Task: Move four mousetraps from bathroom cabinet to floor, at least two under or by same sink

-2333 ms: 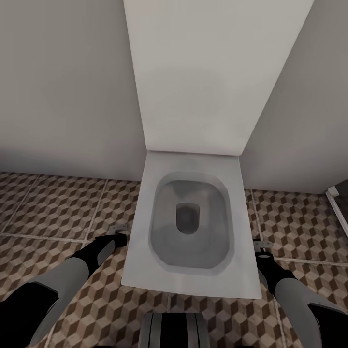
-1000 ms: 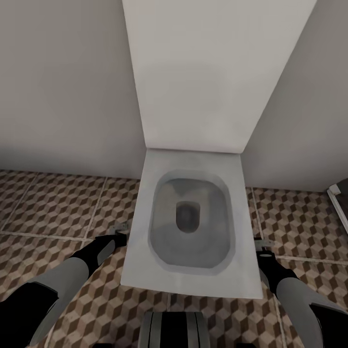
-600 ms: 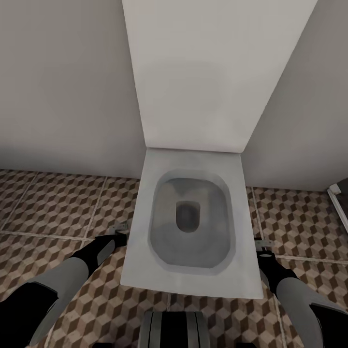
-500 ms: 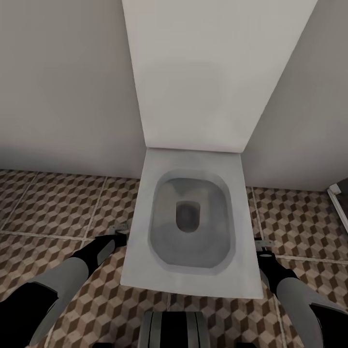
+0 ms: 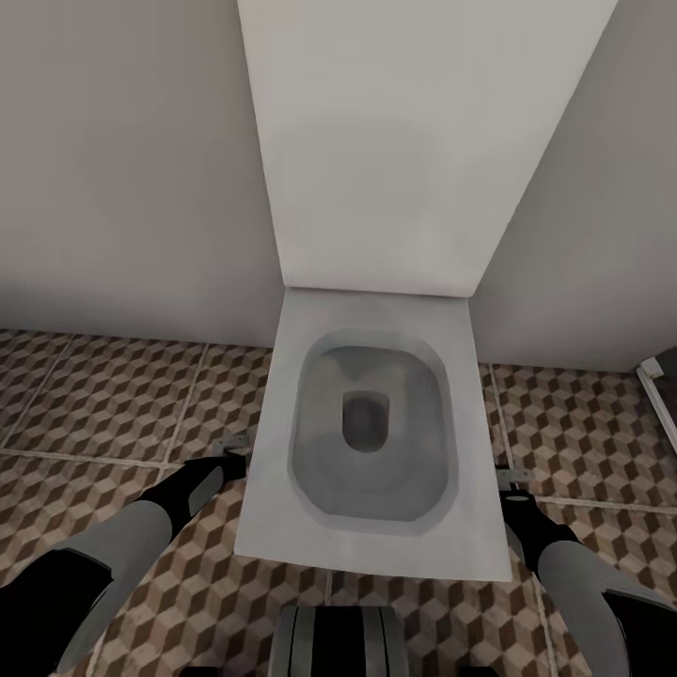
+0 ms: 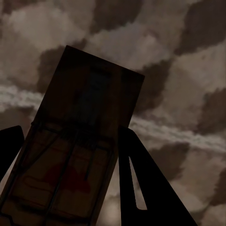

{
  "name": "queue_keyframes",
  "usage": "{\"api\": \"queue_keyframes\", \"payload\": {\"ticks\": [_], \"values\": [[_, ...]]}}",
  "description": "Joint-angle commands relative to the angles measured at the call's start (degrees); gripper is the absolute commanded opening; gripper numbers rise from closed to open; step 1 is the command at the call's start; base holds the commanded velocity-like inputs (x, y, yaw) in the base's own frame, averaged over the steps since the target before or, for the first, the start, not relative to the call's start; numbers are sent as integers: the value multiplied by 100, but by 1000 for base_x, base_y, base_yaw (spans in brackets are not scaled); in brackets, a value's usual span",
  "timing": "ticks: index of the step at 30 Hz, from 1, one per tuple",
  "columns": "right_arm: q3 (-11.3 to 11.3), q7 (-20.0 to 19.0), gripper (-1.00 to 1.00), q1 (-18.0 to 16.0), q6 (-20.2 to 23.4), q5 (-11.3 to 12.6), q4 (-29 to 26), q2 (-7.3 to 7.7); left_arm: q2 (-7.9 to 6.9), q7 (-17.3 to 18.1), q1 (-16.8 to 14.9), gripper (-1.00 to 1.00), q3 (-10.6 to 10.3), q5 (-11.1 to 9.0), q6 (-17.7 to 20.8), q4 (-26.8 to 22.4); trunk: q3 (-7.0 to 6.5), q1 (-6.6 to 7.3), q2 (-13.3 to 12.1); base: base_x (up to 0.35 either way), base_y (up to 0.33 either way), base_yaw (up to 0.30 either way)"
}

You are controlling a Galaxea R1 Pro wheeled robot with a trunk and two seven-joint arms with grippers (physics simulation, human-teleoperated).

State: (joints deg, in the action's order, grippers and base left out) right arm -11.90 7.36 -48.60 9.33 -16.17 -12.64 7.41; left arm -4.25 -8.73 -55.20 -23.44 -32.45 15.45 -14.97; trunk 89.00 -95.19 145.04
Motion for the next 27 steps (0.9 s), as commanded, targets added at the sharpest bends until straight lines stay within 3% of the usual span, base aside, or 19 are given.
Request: {"api": "queue_keyframes", "payload": {"ticks": [1, 11, 27], "values": [[-32, -15, -100, -1, 38, -50, -6, -3, -6, -32, 0, -100, -47, -59, 28, -18, 3, 1, 1, 0, 0, 0], [-32, -15, -100, -3, 364, -31, 24, -3, -6, -32, 0, -100, -47, -59, 30, -23, 3, 1, 1, 0, 0, 0], [-32, -15, -100, -11, 429, -40, 99, -3, -6, -32, 0, -100, -47, -59, 37, -24, 3, 1, 1, 0, 0, 0]]}}
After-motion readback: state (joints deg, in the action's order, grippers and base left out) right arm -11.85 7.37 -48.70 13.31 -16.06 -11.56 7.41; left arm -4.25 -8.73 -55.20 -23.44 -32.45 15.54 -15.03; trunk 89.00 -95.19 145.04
